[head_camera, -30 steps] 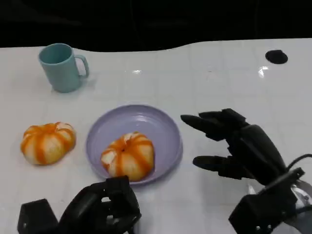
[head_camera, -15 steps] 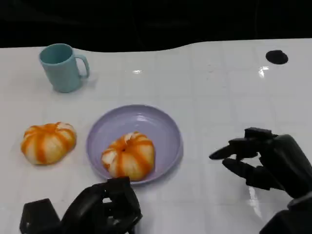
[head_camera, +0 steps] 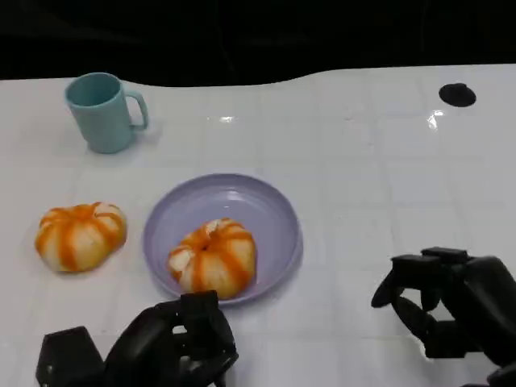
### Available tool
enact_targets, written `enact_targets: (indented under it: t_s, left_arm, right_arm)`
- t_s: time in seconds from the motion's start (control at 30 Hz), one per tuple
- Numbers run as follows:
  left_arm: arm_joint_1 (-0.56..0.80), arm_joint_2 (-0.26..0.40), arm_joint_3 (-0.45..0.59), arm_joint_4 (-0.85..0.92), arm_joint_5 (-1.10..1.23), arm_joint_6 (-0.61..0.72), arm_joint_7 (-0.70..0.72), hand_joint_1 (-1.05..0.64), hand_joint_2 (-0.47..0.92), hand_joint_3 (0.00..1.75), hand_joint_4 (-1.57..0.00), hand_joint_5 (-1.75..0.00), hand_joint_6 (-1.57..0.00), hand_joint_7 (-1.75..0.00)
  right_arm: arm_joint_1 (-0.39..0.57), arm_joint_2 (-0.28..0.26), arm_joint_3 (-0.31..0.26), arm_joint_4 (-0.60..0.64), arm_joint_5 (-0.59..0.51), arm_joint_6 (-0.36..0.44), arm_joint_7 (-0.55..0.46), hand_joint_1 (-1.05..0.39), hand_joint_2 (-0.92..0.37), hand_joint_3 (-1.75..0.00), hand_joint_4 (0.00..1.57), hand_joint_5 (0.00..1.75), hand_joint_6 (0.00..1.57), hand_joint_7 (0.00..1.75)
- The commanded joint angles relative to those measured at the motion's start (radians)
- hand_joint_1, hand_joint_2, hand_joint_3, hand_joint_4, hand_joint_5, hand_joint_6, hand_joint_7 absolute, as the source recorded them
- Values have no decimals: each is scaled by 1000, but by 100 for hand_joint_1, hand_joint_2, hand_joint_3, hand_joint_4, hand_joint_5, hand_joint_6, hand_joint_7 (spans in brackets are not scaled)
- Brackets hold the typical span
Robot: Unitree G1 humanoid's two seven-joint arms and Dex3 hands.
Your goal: Grasp the bread from the table and place it into the plate.
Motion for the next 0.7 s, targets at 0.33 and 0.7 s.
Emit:
enact_targets:
  t_s: [0.33, 0.7]
  left_arm:
    - [-4, 21, 13, 2, -1, -11, 6, -51, 59, 76, -80, -175, -79, -136]
    - [-12, 30, 15, 16, -5, -23, -3, -52, 59, 76, -79, -175, -77, -137]
  right_arm:
    - [-2, 1, 12, 75, -44, -10, -95, -24, -44, -110, 84, 174, 83, 128]
    - [-54, 0, 40, 170, -78, -49, -174, -26, -46, -109, 86, 167, 85, 120]
